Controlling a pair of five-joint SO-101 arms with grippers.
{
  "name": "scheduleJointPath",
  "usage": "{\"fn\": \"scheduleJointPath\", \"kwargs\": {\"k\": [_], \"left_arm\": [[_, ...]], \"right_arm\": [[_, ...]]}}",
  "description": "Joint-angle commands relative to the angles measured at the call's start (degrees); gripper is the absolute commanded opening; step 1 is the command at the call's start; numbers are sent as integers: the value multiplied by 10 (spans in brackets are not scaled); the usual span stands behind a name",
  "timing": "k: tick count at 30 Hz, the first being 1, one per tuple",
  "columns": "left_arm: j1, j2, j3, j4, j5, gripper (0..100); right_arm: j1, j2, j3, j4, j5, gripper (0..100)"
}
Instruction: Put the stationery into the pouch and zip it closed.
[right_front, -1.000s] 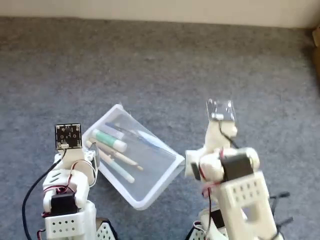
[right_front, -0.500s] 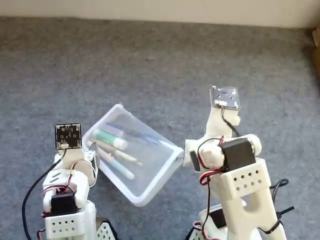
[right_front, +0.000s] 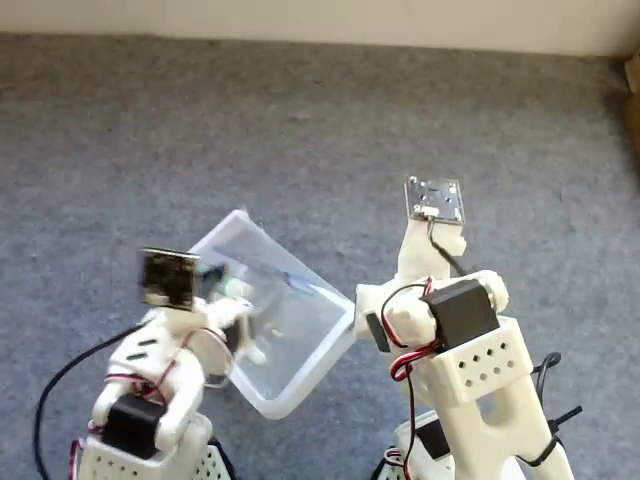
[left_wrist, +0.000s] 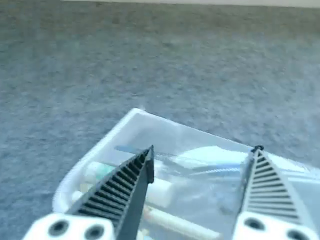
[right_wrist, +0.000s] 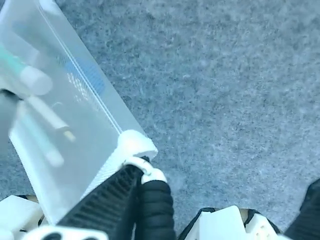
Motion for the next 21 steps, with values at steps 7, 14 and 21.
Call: {"fn": "scheduleJointPath", "kwargs": {"k": [7, 14, 21], "left_arm": [[116, -4, 133, -11, -94, 268], [128, -4, 159, -11, -133, 221], [126, -4, 159, -11, -133, 218]], "right_arm": [[-7, 0, -167, 6, -44, 424], [-22, 0, -254, 9, -59, 424], [-109, -19, -299, 31, -86, 424]]}}
